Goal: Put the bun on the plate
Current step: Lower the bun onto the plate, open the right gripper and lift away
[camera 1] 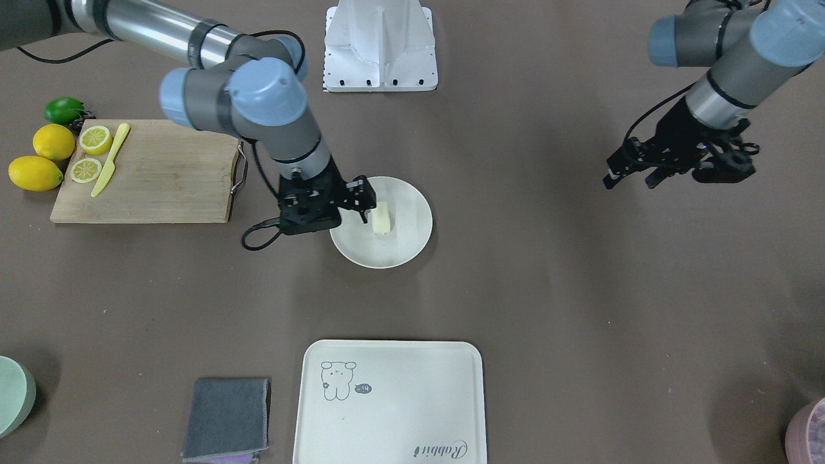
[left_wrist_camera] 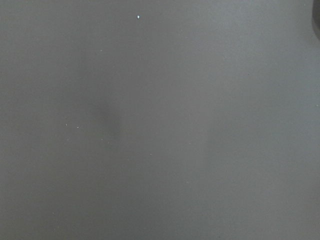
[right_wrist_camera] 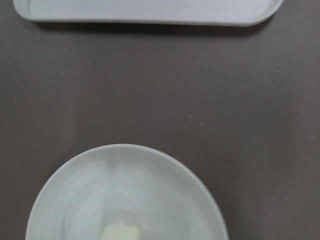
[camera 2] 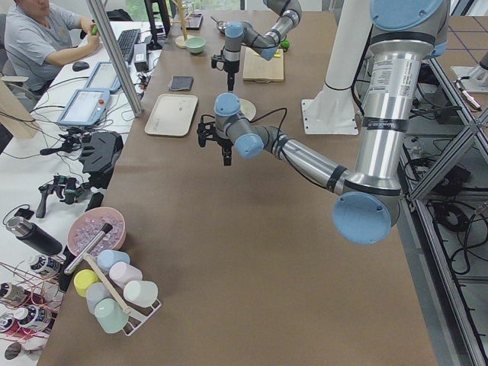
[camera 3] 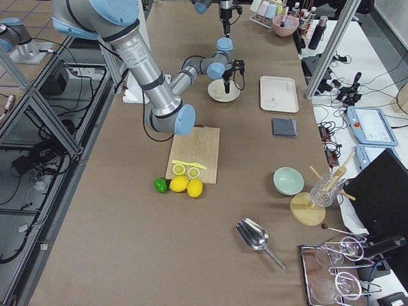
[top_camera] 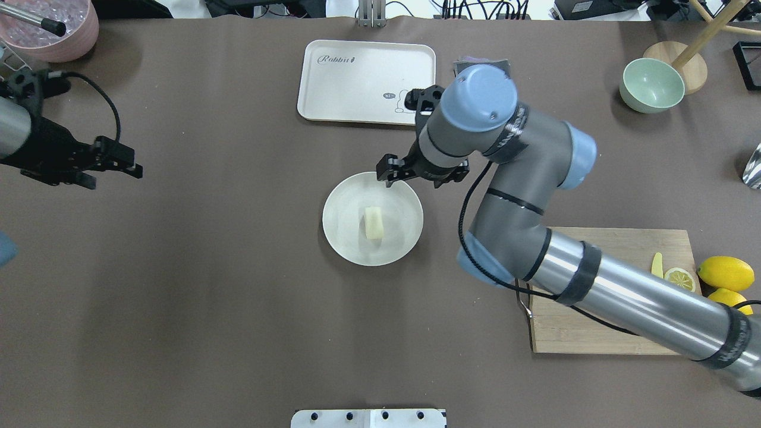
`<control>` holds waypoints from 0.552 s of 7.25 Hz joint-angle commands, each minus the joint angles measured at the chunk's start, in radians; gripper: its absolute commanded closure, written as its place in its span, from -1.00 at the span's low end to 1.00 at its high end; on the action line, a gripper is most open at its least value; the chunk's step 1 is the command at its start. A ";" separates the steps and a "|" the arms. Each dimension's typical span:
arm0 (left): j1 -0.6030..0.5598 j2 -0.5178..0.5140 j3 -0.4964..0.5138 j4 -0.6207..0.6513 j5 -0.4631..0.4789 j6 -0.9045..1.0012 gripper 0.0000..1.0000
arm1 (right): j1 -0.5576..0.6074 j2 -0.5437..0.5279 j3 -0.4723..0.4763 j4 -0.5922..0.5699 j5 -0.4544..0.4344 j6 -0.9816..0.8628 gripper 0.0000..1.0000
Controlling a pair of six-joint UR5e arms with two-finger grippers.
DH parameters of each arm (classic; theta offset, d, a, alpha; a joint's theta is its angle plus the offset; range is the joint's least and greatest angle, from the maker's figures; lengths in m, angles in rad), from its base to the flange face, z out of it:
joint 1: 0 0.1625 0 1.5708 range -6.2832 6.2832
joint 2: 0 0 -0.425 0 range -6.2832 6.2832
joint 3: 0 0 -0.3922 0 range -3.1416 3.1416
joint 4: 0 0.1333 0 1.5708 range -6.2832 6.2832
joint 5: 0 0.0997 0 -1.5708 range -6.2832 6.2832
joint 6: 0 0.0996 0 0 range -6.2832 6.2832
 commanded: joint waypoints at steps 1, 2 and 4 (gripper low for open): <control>-0.207 0.150 -0.001 0.001 -0.079 0.373 -0.93 | 0.281 -0.258 0.141 -0.051 0.238 -0.346 -1.00; -0.297 0.240 0.006 0.001 -0.079 0.586 -0.93 | 0.395 -0.388 0.141 -0.055 0.278 -0.568 -1.00; -0.440 0.327 0.034 0.125 -0.079 0.956 -0.93 | 0.593 -0.572 0.102 -0.103 0.301 -1.030 -1.00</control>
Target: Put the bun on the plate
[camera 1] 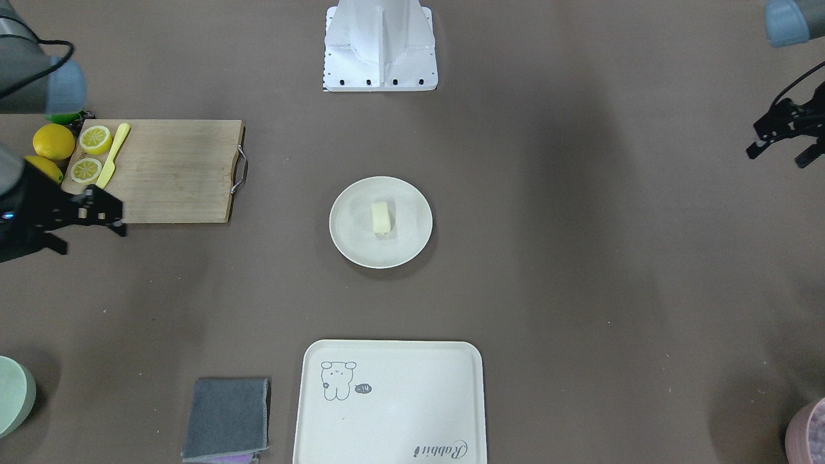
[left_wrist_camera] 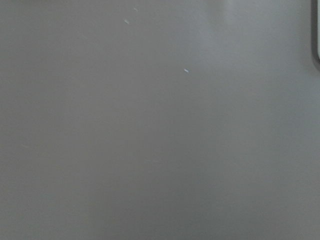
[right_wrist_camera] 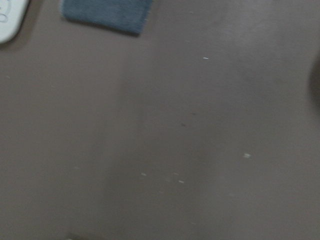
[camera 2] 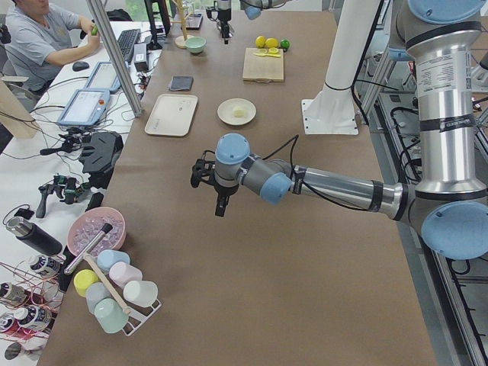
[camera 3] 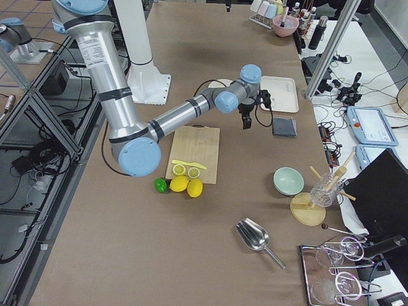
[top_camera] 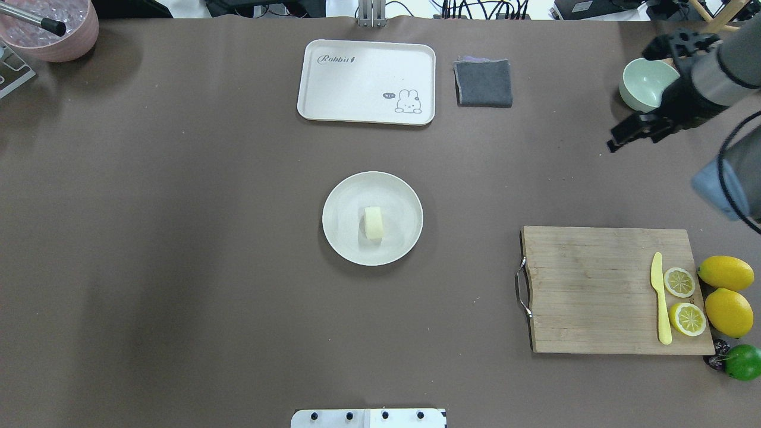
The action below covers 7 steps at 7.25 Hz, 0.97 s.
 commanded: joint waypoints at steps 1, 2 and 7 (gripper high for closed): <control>-0.157 0.052 0.012 0.267 -0.003 0.454 -0.94 | 0.236 -0.187 -0.046 -0.065 0.022 -0.488 -1.00; -0.212 0.059 0.013 0.407 0.002 0.615 -0.95 | 0.331 -0.205 -0.107 -0.089 0.022 -0.648 -1.00; -0.244 0.032 0.059 0.413 0.045 0.421 -0.95 | 0.499 -0.285 -0.149 -0.096 -0.047 -0.766 -1.00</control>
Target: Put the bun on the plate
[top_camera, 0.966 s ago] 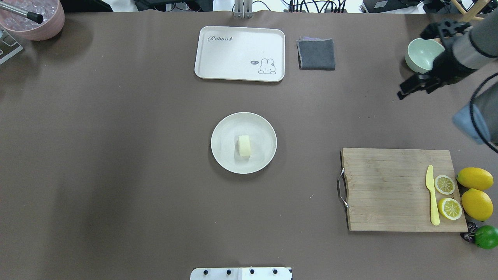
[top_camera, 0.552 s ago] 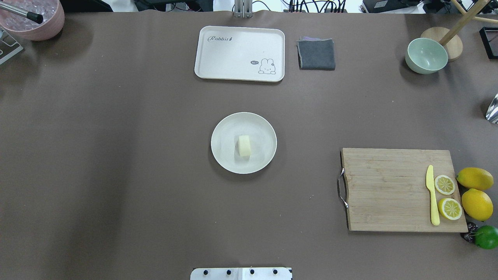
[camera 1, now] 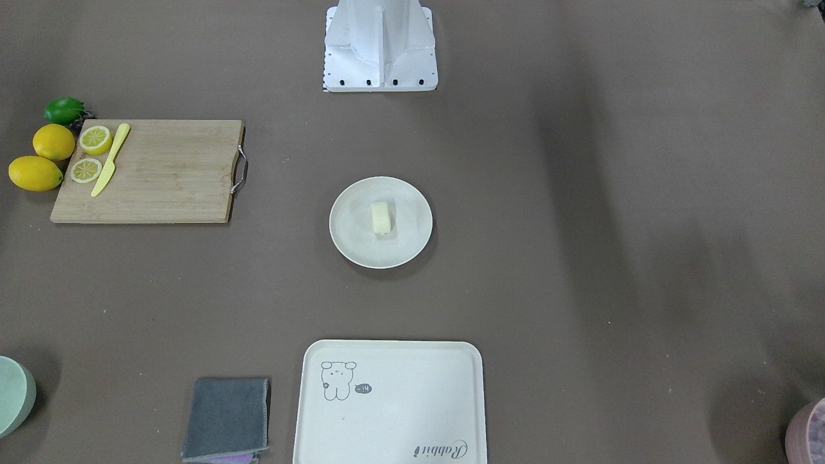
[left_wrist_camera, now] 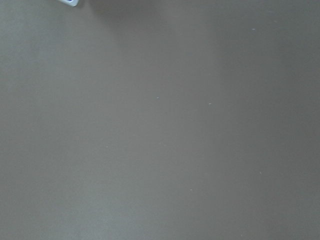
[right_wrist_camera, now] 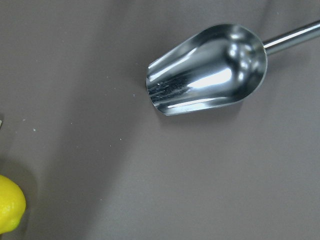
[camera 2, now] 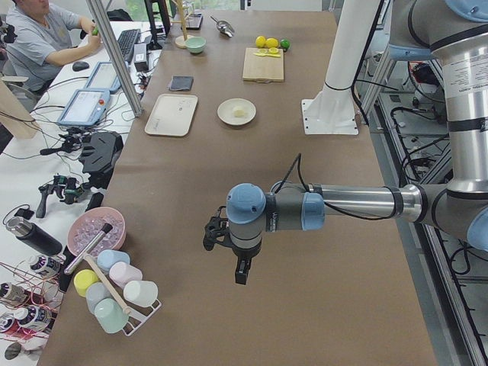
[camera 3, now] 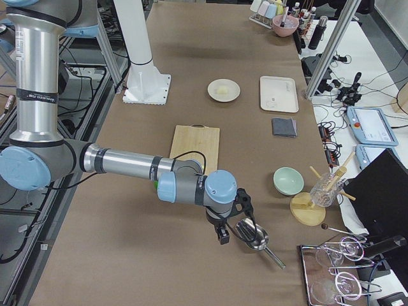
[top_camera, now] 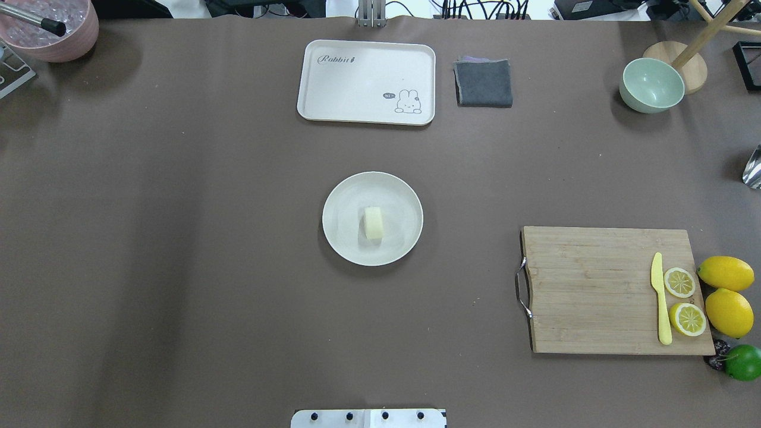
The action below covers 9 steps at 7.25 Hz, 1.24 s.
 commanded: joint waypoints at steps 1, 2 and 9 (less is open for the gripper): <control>0.000 -0.007 0.000 -0.002 -0.036 -0.057 -0.95 | 0.010 -0.020 0.009 0.001 -0.049 -0.002 -1.00; 0.000 -0.009 0.011 -0.008 -0.034 -0.048 -0.95 | 0.010 -0.027 0.009 0.002 -0.047 -0.004 -1.00; 0.000 0.003 0.071 -0.141 -0.108 -0.055 -0.95 | 0.010 -0.037 0.005 0.008 -0.017 0.001 -1.00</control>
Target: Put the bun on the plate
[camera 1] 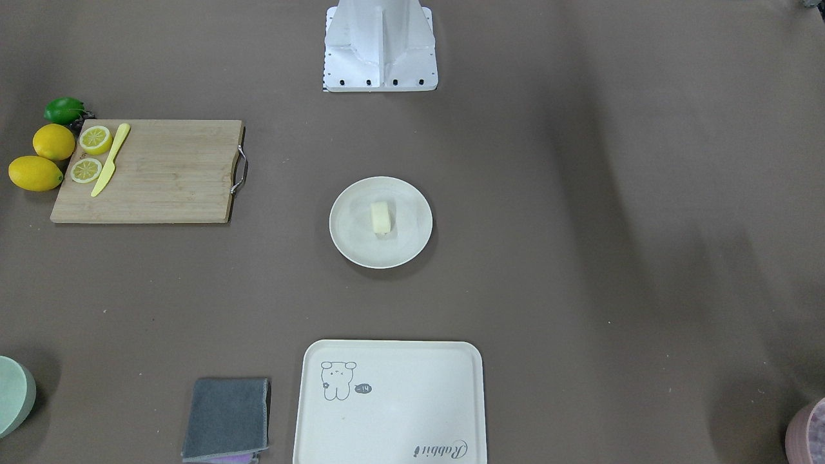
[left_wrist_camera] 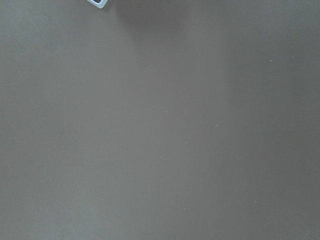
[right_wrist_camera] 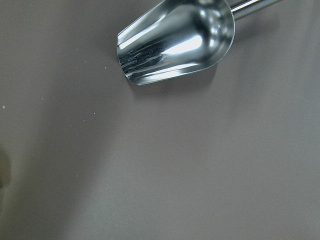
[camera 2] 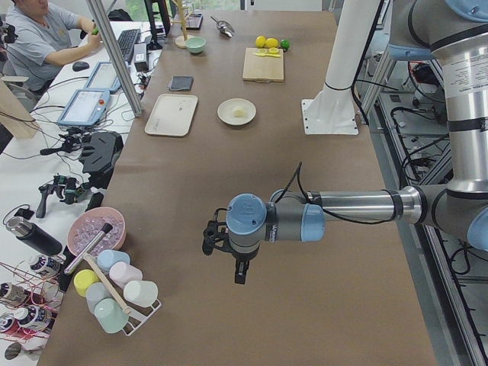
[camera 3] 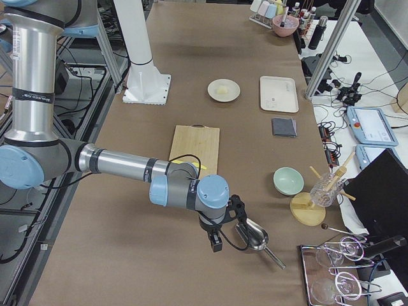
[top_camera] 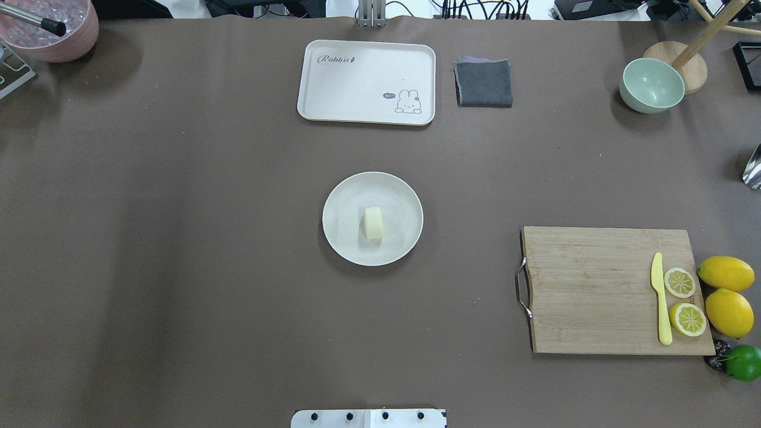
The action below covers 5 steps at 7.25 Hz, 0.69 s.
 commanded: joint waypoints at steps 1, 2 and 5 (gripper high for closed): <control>0.002 -0.009 0.011 -0.025 -0.006 -0.002 -0.95 | 0.000 -0.007 0.007 0.002 0.004 0.000 -1.00; 0.001 -0.010 0.023 -0.042 -0.001 -0.001 -0.95 | 0.000 -0.005 0.008 0.002 0.001 0.000 -1.00; 0.004 -0.012 0.024 -0.055 -0.001 -0.006 -0.95 | -0.001 0.004 0.010 -0.001 0.007 0.002 -1.00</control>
